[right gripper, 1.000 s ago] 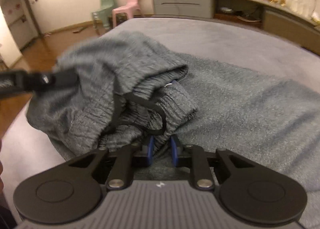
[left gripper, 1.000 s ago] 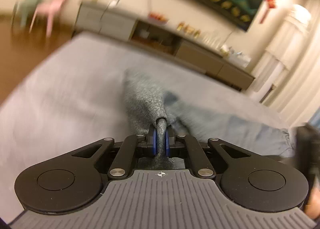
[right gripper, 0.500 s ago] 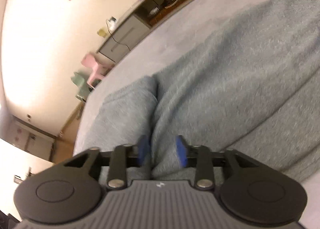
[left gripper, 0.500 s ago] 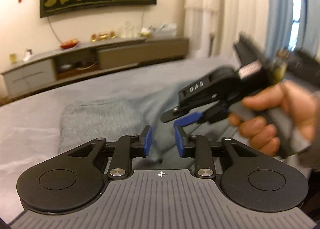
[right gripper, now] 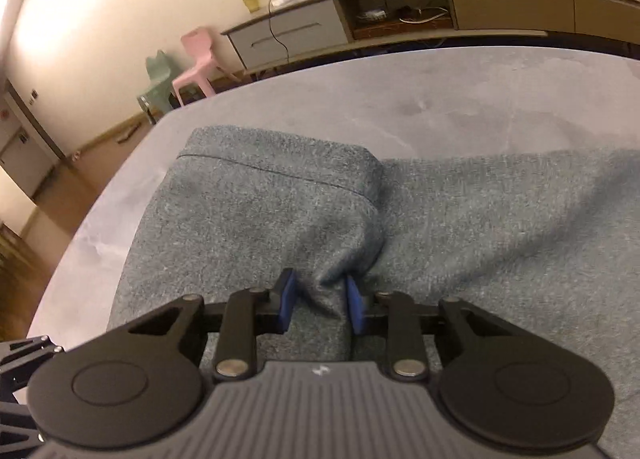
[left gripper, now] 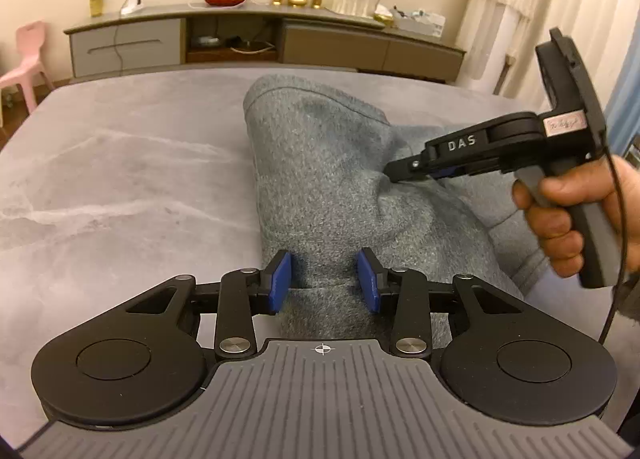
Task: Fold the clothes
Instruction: 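Fold the waistband over the legs with the left gripper while the right gripper pinches the leg, then open both grippers and release the folded sweatpants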
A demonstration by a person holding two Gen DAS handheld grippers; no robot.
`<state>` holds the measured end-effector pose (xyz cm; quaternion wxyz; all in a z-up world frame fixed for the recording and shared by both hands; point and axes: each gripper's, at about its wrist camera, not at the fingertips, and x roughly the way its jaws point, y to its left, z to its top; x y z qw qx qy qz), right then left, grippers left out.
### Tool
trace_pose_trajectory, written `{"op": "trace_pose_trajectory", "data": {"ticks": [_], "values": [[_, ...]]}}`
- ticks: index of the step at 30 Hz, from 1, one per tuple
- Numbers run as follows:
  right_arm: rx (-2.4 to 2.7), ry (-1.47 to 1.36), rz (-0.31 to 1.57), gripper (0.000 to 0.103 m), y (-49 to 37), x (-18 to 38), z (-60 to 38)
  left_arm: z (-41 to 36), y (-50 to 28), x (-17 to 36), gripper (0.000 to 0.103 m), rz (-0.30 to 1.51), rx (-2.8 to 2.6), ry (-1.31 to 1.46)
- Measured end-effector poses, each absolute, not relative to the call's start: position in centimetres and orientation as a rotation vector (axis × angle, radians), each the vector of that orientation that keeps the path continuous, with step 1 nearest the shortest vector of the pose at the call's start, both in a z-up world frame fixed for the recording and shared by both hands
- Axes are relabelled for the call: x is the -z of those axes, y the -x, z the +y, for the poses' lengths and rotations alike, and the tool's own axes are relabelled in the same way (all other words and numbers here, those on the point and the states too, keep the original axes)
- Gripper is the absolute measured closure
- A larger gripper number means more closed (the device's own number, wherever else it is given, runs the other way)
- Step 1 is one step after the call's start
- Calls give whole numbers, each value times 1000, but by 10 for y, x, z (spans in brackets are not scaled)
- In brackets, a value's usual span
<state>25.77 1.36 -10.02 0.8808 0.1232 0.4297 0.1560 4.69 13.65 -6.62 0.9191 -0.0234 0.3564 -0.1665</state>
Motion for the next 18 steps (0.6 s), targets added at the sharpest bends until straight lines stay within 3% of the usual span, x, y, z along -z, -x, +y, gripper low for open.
{"op": "trace_pose_trajectory", "data": {"ticks": [5, 7, 9, 14, 18], "values": [[-364, -219, 763, 74, -189, 57, 8, 143, -37, 52, 71, 644, 344, 98], [-447, -219, 800, 74, -171, 63, 14, 140, -47, 58, 70, 694, 328, 75], [-482, -148, 885, 75, -157, 84, 25, 136, -57, 65, 60, 746, 310, 55], [-423, -131, 864, 74, -139, 84, 2, 121, -46, 44, 66, 657, 312, 0], [-305, -104, 811, 61, -144, 61, -44, 93, -39, 25, 65, 585, 376, -61]]}}
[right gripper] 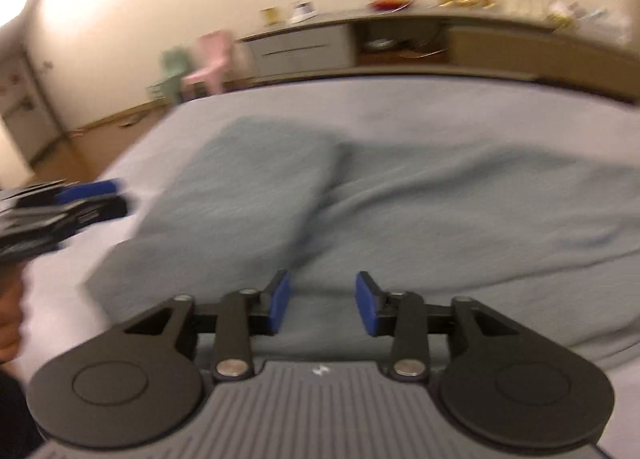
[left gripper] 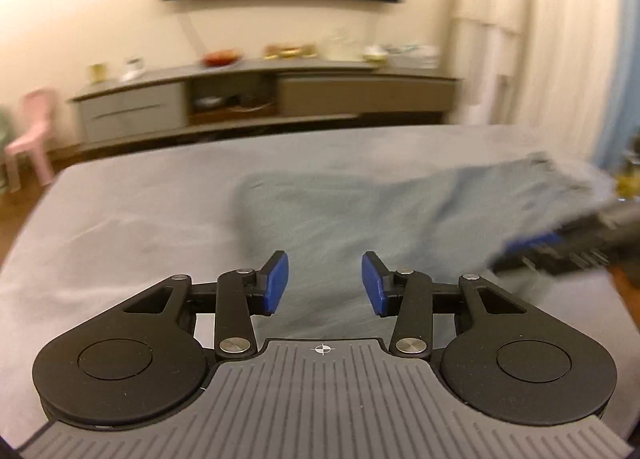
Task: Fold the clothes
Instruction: 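Open both grippers and release the folded sweatpants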
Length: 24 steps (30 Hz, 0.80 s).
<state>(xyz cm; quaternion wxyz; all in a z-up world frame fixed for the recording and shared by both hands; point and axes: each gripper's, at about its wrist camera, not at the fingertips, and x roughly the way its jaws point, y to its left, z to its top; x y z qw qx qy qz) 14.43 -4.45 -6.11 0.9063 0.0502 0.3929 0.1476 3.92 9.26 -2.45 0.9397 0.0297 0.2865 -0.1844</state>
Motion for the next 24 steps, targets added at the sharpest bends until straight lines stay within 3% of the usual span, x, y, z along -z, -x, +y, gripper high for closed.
{"op": "trace_pose_trajectory", "data": {"ticks": [8, 13, 22, 24], "values": [[-15, 43, 825, 60, -205, 93, -183, -10, -93, 61, 64, 719, 381, -255], [-73, -8, 801, 59, -204, 124, -212, 3, -111, 92, 69, 735, 182, -223], [-173, -14, 765, 55, -186, 112, -226, 7, -112, 74, 68, 734, 4, -14], [-118, -89, 687, 42, -169, 86, -253, 0, -104, 58, 67, 701, 8, 24]]}}
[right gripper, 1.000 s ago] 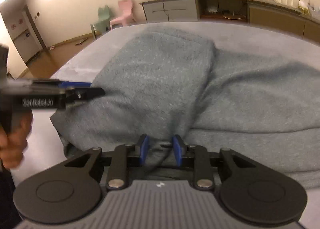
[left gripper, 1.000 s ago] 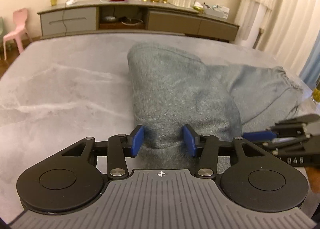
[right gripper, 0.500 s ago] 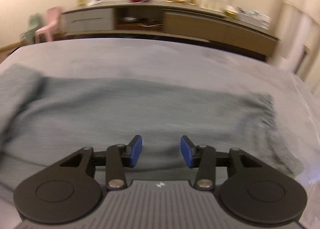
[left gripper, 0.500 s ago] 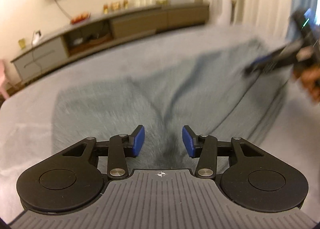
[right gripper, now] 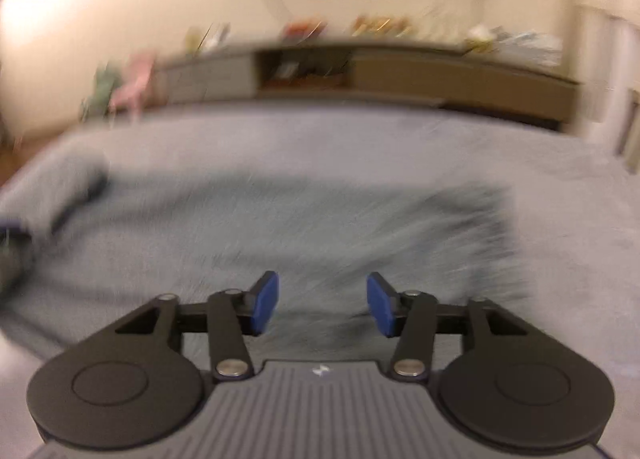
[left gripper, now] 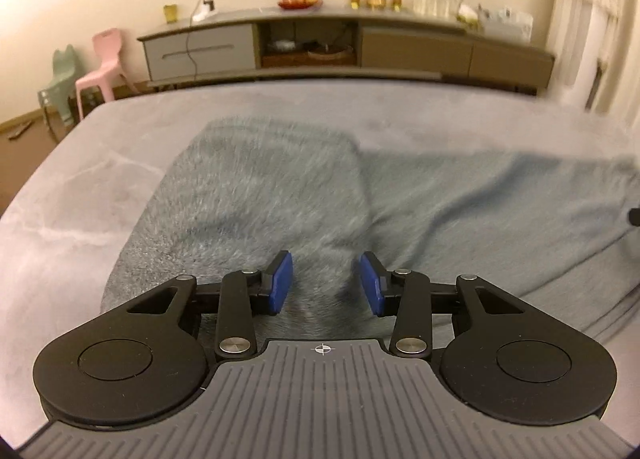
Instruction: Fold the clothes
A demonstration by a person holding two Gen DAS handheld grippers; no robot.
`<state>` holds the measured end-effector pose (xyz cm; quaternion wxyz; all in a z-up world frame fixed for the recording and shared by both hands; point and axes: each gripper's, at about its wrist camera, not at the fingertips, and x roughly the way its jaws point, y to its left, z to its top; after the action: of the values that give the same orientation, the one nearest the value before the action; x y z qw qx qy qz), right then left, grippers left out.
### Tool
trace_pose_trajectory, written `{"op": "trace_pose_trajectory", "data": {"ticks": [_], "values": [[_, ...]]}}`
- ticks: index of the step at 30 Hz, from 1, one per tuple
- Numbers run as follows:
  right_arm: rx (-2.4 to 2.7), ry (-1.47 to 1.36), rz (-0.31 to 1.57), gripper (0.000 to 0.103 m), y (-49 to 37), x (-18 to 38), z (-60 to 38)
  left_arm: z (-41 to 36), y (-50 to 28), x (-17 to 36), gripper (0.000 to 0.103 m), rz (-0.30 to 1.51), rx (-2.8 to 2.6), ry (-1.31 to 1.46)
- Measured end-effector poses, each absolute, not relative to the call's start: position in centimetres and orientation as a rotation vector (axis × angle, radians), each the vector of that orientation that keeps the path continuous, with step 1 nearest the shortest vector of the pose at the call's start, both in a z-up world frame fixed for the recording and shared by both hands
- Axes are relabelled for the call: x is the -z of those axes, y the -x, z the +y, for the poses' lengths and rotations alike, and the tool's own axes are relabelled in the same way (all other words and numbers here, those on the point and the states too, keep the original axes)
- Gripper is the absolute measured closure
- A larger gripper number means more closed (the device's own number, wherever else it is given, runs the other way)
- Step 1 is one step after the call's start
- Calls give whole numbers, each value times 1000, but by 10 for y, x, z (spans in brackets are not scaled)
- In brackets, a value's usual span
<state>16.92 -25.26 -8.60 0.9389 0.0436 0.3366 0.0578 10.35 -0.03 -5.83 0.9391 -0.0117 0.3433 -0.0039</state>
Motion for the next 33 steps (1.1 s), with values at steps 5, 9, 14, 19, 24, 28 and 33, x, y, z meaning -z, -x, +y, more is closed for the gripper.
{"op": "trace_pose_trajectory", "data": {"ticks": [5, 9, 14, 19, 24, 28, 33], "values": [[144, -266, 666, 19, -147, 91, -336, -29, -92, 20, 62, 625, 72, 139], [141, -312, 743, 24, -149, 117, -353, -71, -103, 11, 62, 655, 191, 227], [131, -271, 756, 83, -151, 120, -342, -126, -128, 5, 61, 710, 314, 277], [76, 15, 542, 91, -134, 89, -270, -140, -146, -10, 60, 674, 330, 346], [-92, 178, 532, 91, -131, 100, -181, -133, -162, 12, 57, 713, 312, 415], [-123, 241, 550, 91, -136, 114, -160, -137, -178, 39, 52, 772, 405, 488], [-150, 224, 573, 91, -137, 115, -163, -151, -208, 71, 26, 866, 575, 598]]}}
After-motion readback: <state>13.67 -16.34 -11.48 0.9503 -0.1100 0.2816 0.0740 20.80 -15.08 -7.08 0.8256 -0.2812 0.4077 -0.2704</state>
